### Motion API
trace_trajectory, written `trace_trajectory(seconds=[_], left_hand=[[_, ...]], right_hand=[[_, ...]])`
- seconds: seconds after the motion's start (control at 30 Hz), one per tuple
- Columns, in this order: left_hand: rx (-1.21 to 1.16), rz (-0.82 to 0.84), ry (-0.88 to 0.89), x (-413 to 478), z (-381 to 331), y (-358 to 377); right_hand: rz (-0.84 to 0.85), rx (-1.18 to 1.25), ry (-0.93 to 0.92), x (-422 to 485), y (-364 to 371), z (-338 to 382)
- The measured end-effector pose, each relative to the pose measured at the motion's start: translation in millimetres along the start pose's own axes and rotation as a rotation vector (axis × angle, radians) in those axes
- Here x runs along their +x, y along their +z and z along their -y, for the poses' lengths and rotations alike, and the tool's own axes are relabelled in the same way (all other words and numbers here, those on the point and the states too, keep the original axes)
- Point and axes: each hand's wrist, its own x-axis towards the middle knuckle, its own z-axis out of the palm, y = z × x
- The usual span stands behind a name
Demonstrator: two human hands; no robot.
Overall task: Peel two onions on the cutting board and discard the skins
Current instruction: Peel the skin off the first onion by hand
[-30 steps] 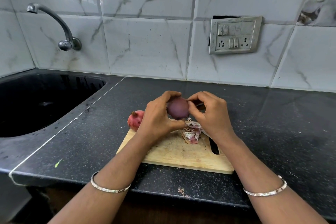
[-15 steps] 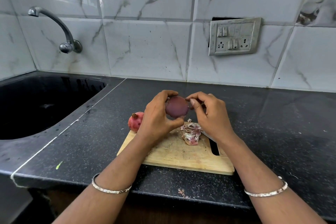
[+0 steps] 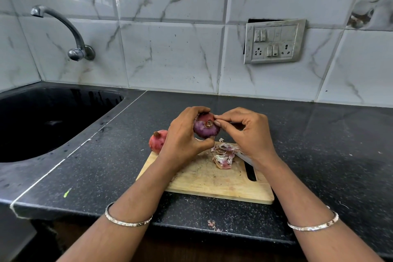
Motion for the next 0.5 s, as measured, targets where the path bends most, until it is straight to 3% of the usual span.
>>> trace_trajectory(seconds=[0.5], left_hand=[[0.029,0.023,0.005,-0.3,3.5,-1.4]], right_hand=[[0.021,-0.102,-0.094,-1.2,-0.3,-4.9]])
